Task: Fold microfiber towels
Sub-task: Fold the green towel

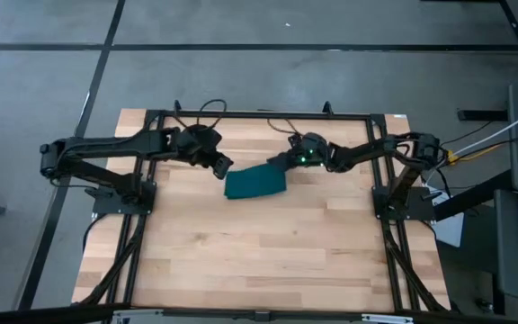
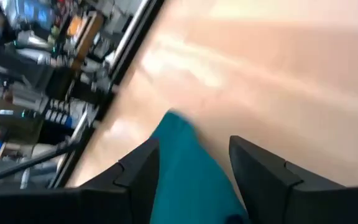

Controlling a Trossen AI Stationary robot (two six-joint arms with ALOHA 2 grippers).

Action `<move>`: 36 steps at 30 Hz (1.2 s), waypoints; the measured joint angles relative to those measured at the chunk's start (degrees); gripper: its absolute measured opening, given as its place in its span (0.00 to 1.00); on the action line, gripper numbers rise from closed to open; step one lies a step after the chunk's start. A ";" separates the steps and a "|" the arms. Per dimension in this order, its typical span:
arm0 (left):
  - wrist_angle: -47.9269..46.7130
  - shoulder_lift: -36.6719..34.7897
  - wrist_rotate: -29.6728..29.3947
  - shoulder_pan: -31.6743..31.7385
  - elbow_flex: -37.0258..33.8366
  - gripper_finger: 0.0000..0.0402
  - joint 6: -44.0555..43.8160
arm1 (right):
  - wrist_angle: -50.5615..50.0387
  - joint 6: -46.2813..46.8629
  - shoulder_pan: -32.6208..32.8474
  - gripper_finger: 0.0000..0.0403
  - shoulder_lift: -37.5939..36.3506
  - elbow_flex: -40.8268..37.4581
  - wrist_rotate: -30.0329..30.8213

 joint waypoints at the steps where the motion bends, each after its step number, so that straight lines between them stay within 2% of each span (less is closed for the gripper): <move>1: 0.01 -0.28 -0.95 -0.82 0.02 0.24 -0.16 | 0.62 -0.29 -1.01 0.48 0.00 0.00 -0.01; 6: 0.11 1.28 -1.86 -4.95 0.01 0.24 -3.08 | -1.94 -3.07 -4.79 0.43 -0.02 0.07 -1.04; 10: 0.13 4.73 -4.96 -8.17 -0.01 0.24 -3.85 | -1.94 -4.31 -4.64 0.38 -1.17 0.07 -9.90; 11: -0.07 6.03 -6.09 -8.59 0.01 0.24 -3.45 | -1.84 -4.60 -3.69 0.37 -1.73 0.07 -10.43; 16: 2.95 14.18 -7.29 -8.00 0.00 0.24 -1.91 | -3.59 -5.99 0.99 0.30 -3.52 0.10 -9.08; 19: 6.03 19.56 -7.52 -7.13 -0.01 0.24 -0.93 | -10.25 -8.09 3.23 0.26 -3.77 0.11 -6.44; 25: 11.62 28.48 -5.03 -5.44 -0.01 0.23 -0.78 | -14.60 -10.91 5.11 0.20 -3.76 0.07 -2.53; 28: 12.34 31.37 -4.92 -5.31 0.01 0.19 -1.65 | -15.51 -12.07 5.11 0.18 -3.51 0.09 -0.02; 36: 13.00 35.20 -5.09 -2.58 -1.44 0.10 -3.32 | -14.89 -11.11 5.33 0.18 -3.28 0.07 -0.59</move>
